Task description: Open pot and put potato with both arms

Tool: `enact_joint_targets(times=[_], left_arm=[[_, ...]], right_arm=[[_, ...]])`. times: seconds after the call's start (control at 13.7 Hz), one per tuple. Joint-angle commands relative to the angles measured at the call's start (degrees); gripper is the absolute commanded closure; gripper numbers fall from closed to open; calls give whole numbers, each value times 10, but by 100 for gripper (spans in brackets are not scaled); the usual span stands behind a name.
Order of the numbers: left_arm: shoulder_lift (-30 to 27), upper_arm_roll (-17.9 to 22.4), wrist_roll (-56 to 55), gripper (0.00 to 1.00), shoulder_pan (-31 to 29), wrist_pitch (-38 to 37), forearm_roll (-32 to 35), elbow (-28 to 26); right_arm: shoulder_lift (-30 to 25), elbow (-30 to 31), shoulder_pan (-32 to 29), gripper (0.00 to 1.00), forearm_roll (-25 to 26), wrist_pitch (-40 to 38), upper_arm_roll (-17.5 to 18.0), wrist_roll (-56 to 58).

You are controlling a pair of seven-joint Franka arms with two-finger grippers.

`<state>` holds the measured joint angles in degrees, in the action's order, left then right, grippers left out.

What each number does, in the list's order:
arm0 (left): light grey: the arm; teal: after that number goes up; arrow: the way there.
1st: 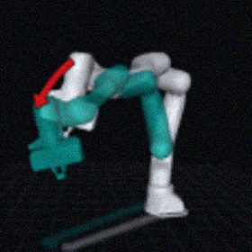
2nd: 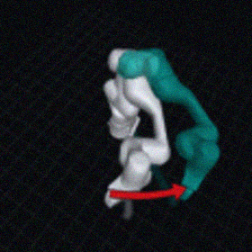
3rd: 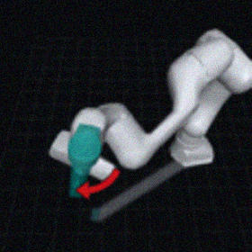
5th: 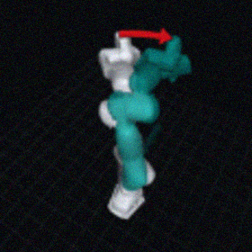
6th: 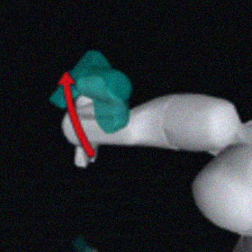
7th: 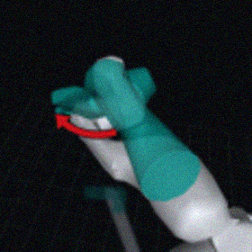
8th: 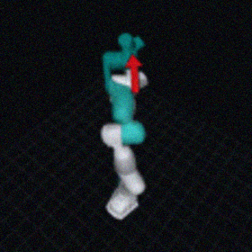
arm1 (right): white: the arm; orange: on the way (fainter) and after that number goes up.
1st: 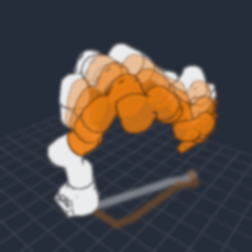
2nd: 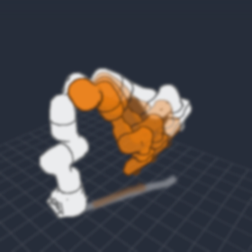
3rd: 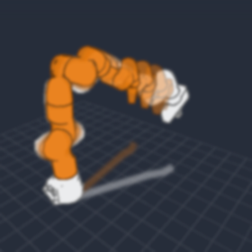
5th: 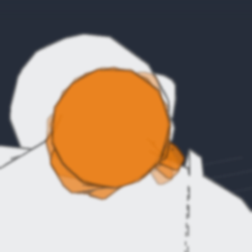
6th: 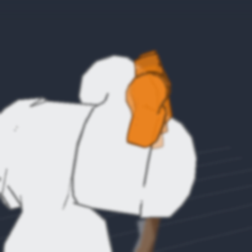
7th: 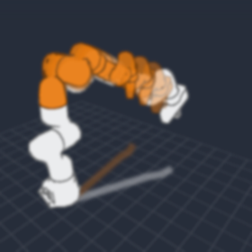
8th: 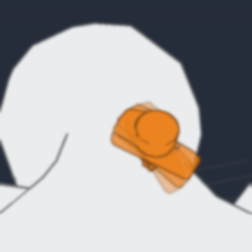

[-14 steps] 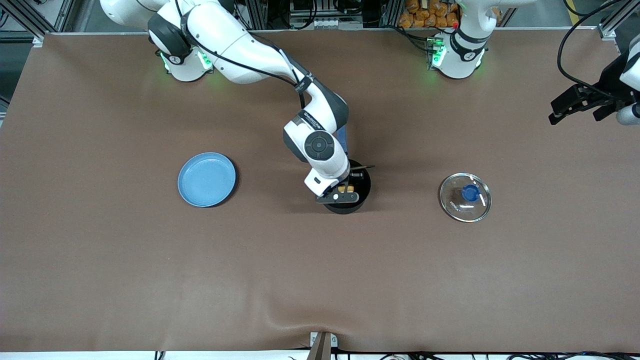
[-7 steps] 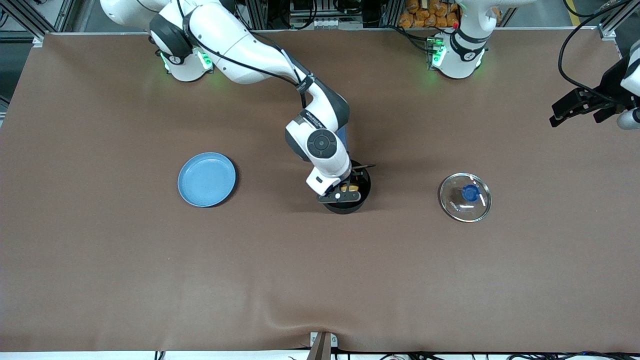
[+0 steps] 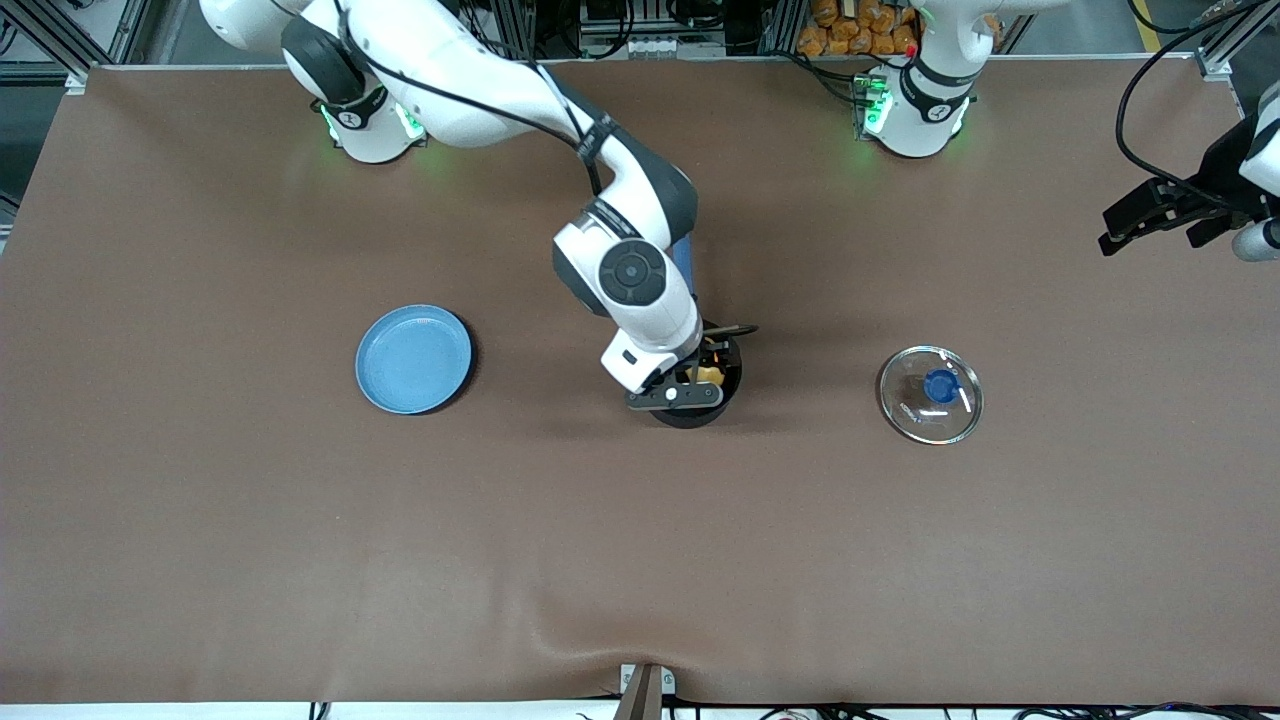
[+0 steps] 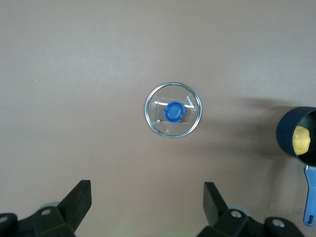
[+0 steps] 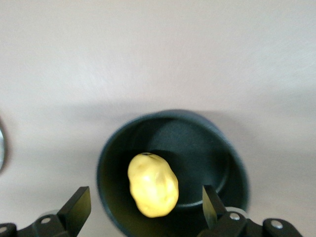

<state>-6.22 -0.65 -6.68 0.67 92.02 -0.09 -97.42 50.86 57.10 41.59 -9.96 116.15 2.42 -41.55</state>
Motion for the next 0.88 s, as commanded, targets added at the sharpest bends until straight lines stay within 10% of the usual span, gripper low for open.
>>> enact_joint_targets(times=[0.0, 0.58, 0.8], left_arm=[[15, -6, 11, 0, -2, -14, -9, 16], [35, -9, 15, 0, 3, 7, -10, 11], [33, -12, 15, 0, 3, 10, -22, 11]], right_arm=[[-49, -15, -33, 0, 6, -65, 5, -15], [-199, -13, -189, 0, 54, -209, -20, 17], [-244, -9, -290, 0, 47, -235, 60, 17]])
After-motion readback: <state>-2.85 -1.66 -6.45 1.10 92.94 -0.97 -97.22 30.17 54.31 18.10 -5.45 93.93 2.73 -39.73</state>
